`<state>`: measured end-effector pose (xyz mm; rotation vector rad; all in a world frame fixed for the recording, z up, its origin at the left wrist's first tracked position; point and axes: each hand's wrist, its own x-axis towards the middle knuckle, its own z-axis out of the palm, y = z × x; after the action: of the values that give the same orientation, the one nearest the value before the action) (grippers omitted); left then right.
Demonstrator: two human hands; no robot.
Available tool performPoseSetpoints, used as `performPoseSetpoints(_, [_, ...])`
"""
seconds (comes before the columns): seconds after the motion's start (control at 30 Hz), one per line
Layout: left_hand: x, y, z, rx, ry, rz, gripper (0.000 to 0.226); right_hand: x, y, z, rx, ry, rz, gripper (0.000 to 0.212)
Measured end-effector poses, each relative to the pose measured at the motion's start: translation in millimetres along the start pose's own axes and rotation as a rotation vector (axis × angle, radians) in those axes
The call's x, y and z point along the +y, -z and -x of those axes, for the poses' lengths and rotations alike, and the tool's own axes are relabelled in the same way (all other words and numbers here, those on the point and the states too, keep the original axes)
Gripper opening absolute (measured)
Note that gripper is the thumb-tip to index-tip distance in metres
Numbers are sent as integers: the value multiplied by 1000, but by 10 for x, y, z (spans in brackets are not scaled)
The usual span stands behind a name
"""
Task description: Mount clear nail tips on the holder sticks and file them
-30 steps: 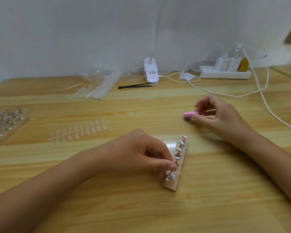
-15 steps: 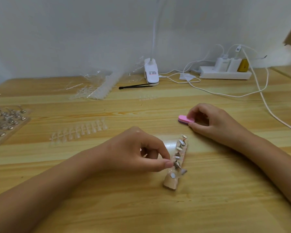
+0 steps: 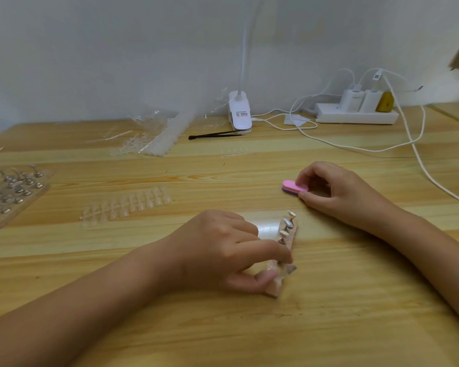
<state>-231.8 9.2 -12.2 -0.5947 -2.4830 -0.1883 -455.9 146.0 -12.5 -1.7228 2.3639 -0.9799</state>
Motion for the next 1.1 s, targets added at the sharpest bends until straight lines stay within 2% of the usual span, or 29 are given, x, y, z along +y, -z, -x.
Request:
performPoseSetpoints(0.13, [-44, -7, -23, -30, -38, -30, 11, 0, 9, -3, -9, 4, 5, 16])
performPoseSetpoints(0.27, [-20, -34, -56, -32, 8, -23, 10, -4, 13, -5, -12, 7, 25, 17])
performPoseSetpoints(0.37, [21, -53, -66, 2, 119, 119, 13, -9, 22, -3, -19, -1, 38, 17])
performPoseSetpoints(0.47, [14, -30, -32, 23, 250, 368, 17, -11, 26, -5, -30, -6, 41, 17])
performPoseSetpoints(0.53, [5, -3, -11, -14, 291, 451, 17, -21, 25, -5, -30, -5, 42, 17])
performPoseSetpoints(0.7, [-21, -12, 6, -149, 308, 518, 14, -32, 31, -2, -32, 0, 47, 17])
performPoseSetpoints(0.9, [-164, 71, 36, -250, 426, 546, 14, -39, 33, 2, -36, 2, 64, 17])
performPoseSetpoints(0.97, [-210, 72, 45, -226, 456, 443, 12, -43, 39, 1, 1, -40, -12, 15])
performPoseSetpoints(1.03, [-221, 58, 32, -166, 492, 335, 11, -74, 62, 1, 56, -116, -223, 14])
performPoseSetpoints(1.1, [-203, 39, 9, -132, 545, 351, 11, -107, 127, -2, 71, -175, -446, 19])
